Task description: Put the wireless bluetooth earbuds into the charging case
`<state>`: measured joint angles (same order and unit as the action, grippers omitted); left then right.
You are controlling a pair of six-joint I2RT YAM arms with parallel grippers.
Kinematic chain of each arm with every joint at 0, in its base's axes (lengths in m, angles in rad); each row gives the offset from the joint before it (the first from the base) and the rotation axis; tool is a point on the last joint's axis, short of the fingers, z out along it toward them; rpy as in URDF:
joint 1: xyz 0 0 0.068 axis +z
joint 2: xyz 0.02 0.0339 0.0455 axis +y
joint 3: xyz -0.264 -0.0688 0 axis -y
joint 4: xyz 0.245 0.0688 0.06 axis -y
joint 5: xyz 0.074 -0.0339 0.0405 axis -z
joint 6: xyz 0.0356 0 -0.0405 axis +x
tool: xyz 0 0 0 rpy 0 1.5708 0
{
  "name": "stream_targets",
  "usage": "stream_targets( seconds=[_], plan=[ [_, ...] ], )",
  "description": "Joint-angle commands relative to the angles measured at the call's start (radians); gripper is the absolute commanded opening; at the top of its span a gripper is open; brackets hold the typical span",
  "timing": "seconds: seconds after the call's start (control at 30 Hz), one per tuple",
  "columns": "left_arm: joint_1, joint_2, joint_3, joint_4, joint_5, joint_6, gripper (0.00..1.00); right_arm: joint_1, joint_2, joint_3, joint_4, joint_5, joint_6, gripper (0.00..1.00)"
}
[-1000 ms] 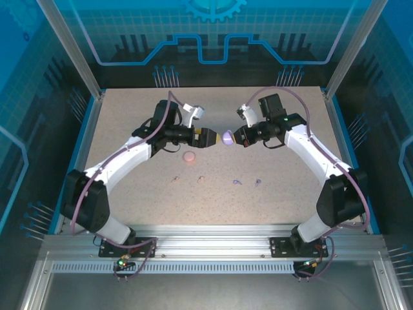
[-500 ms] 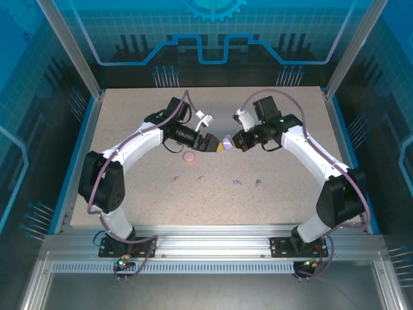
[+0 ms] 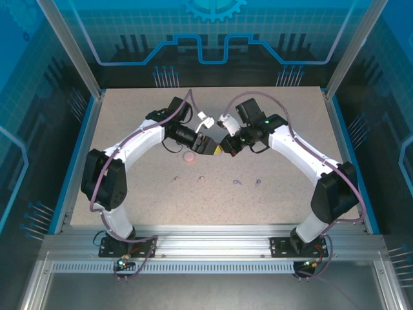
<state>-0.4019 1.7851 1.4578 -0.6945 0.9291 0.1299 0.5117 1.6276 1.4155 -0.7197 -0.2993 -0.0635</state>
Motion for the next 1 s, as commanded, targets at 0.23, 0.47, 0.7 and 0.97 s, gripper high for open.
stream_targets(
  seconds=[0.23, 0.47, 0.7, 0.97],
  plan=[
    [0.003, -0.007, -0.005, -0.032, 0.052, 0.036, 0.63, 0.004, -0.026, 0.014, -0.037, 0.02, -0.041, 0.0],
    [0.003, 0.021, -0.019, -0.02, 0.1, 0.027, 0.47, -0.016, -0.027, 0.007, -0.022, 0.003, -0.043, 0.0],
    [0.009, 0.03, -0.026, 0.047, 0.118, -0.02, 0.46, -0.039, -0.032, -0.01, -0.007, -0.017, -0.044, 0.0],
    [0.009, 0.072, -0.005, 0.082, 0.123, -0.055, 0.44, -0.056, -0.055, -0.029, 0.008, -0.048, -0.039, 0.0]
  ],
)
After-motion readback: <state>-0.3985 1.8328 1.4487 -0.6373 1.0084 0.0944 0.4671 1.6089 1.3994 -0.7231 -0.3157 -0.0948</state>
